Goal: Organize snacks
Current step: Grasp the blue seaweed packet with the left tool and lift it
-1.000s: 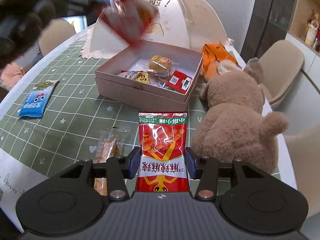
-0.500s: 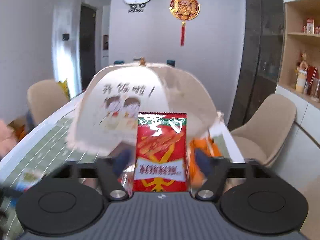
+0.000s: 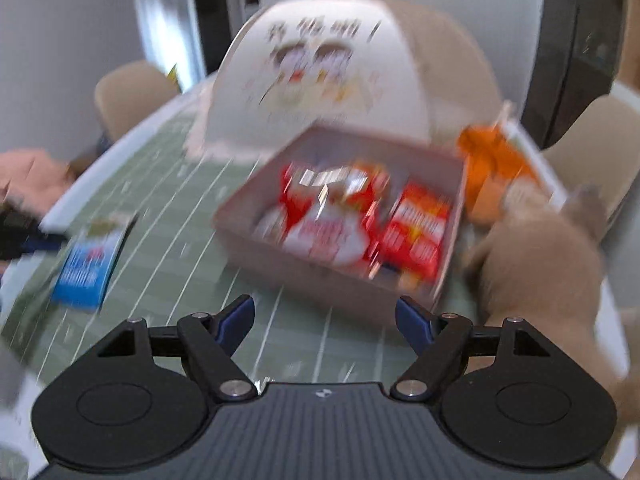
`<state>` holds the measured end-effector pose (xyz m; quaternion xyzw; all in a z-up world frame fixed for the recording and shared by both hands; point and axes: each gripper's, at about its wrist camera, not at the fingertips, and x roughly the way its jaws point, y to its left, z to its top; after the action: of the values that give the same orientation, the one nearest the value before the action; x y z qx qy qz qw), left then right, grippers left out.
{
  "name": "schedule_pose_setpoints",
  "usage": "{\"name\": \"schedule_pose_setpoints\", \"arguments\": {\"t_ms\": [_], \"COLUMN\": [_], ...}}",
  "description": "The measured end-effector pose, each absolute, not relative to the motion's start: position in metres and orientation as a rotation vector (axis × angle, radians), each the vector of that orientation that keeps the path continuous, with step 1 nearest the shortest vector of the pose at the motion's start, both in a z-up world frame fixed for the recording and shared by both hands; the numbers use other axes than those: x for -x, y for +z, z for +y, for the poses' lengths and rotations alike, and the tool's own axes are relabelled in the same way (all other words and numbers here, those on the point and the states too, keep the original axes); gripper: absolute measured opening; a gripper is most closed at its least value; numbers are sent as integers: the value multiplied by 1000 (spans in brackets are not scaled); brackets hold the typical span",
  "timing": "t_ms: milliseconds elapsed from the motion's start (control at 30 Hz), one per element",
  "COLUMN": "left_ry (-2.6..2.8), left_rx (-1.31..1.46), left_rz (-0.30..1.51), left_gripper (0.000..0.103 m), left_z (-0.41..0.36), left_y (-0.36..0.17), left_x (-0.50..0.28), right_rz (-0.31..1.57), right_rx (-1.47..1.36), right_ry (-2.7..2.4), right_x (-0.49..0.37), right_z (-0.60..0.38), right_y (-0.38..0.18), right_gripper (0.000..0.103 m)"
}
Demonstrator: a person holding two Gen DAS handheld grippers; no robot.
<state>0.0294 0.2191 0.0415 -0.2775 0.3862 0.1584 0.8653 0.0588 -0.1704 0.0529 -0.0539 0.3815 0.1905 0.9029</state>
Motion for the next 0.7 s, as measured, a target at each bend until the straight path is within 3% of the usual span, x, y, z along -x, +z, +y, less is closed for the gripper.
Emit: {"name": "schedule_pose_setpoints", "arguments": {"t_ms": [467, 700], "left_ry": [-37, -252], "left_rx": [106, 291], "left_rz": [916, 1029], "left_gripper": [34, 35], "left_z": [91, 63], "left_y": [37, 31], "left_x": [-41, -24], "right_rz": [853, 842], "right_rx": [234, 251], "right_ry": [488, 542], "right_x": [-6, -1], "right_z": [-141, -121], "right_y": [24, 21], "right_gripper": [78, 76]}}
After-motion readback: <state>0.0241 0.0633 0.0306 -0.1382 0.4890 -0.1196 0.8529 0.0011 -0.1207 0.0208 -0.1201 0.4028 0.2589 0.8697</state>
